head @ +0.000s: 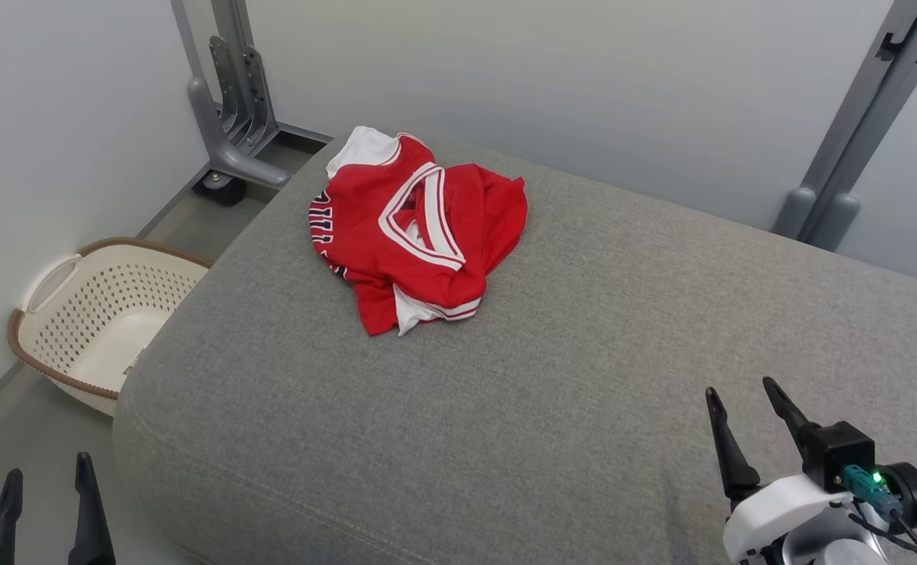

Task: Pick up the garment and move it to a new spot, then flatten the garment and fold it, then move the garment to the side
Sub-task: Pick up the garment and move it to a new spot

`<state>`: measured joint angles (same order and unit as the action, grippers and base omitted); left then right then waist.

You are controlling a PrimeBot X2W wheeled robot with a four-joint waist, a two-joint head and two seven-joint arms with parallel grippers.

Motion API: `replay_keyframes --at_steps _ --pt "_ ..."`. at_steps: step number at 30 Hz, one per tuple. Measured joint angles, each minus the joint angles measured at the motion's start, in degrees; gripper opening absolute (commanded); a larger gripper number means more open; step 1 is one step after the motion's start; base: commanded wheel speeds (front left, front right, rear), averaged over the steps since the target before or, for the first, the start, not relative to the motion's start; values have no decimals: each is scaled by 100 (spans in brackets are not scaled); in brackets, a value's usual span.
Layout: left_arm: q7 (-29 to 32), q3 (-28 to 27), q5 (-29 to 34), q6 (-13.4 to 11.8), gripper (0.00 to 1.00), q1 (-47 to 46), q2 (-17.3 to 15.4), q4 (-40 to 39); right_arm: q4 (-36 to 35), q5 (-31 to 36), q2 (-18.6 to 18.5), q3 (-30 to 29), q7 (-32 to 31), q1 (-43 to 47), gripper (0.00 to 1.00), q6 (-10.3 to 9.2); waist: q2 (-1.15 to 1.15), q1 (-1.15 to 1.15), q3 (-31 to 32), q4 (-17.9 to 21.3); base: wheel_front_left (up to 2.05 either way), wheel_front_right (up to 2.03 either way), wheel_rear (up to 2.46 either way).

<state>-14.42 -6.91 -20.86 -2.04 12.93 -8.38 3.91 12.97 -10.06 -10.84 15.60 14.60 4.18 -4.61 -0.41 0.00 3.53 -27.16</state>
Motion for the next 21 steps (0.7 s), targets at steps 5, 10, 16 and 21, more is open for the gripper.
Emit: replay_keyframes --at_steps 5,10,16,21 --pt "122 32 -210 220 100 -347 -207 49 -12 -4 11 -55 0 150 100 -9 0 0 4 18 0 0 0" --pt "877 -111 -688 416 100 -1152 -647 24 -118 13 57 -26 0 196 100 -11 0 0 -98 117 0 0 0" --pt "2116 -266 -1117 490 100 -2060 -1200 493 -196 140 156 176 0 103 100 -2 0 0 -385 342 0 0 0" --pt "3097 -288 -1624 374 100 -2886 -1258 847 -269 157 191 170 0 -27 100 -4 0 0 -673 629 0 0 0"
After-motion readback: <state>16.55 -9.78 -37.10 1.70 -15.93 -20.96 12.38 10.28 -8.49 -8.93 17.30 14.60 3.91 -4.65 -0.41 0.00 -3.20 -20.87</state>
